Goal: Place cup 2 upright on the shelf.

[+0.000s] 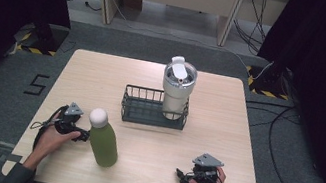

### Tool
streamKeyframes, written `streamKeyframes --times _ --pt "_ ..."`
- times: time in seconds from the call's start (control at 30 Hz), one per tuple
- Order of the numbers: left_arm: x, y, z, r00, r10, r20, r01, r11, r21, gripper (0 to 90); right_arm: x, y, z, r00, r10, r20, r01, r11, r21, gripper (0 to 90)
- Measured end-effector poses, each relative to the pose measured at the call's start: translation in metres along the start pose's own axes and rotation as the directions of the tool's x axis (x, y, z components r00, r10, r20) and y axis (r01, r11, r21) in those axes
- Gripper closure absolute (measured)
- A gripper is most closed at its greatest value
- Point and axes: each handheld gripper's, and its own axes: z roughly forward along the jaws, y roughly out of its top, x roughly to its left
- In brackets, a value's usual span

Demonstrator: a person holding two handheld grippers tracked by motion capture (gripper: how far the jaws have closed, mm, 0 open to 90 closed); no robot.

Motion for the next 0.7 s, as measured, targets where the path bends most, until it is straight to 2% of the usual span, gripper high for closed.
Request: streamKeyframes --times 0.07,0.17,0.23,0.37,0.53,0.7 --pt "-0.001 -0.001 -0.002 0.9999 0.011 0.008 -0.011 0.9999 -0.011 3.6 0.000 0.000 0.000 1.0000 -0.002 0.000 0.002 1.000 0.000 9.7" --pt "-0.002 -0.003 -0.005 0.9993 0.025 0.028 -0.024 0.9990 -0.038 16.7 -0.001 0.000 0.001 1.0000 0.000 0.003 0.000 1.000 0.002 9.0" --pt "-0.004 -0.005 -0.007 0.9989 0.040 0.025 -0.039 0.9985 -0.039 14.5 -0.001 0.000 0.001 1.0000 0.001 0.003 -0.001 1.000 0.002 8.8" --pt "-0.009 -0.008 -0.013 0.9986 0.026 0.045 -0.023 0.9981 -0.058 14.9 -0.001 0.000 0.001 1.0000 0.001 0.003 -0.001 1.000 0.003 8.7" --pt "-0.016 -0.016 -0.029 0.9984 0.020 0.053 -0.014 0.9941 -0.107 14.9 -0.001 0.001 0.001 1.0000 0.002 0.003 -0.002 1.000 0.004 8.0" --pt "-0.021 -0.029 -0.045 0.9982 0.023 0.055 -0.015 0.9918 -0.127 14.9 -0.001 0.001 0.002 1.0000 0.004 0.007 -0.004 1.000 0.009 6.3"
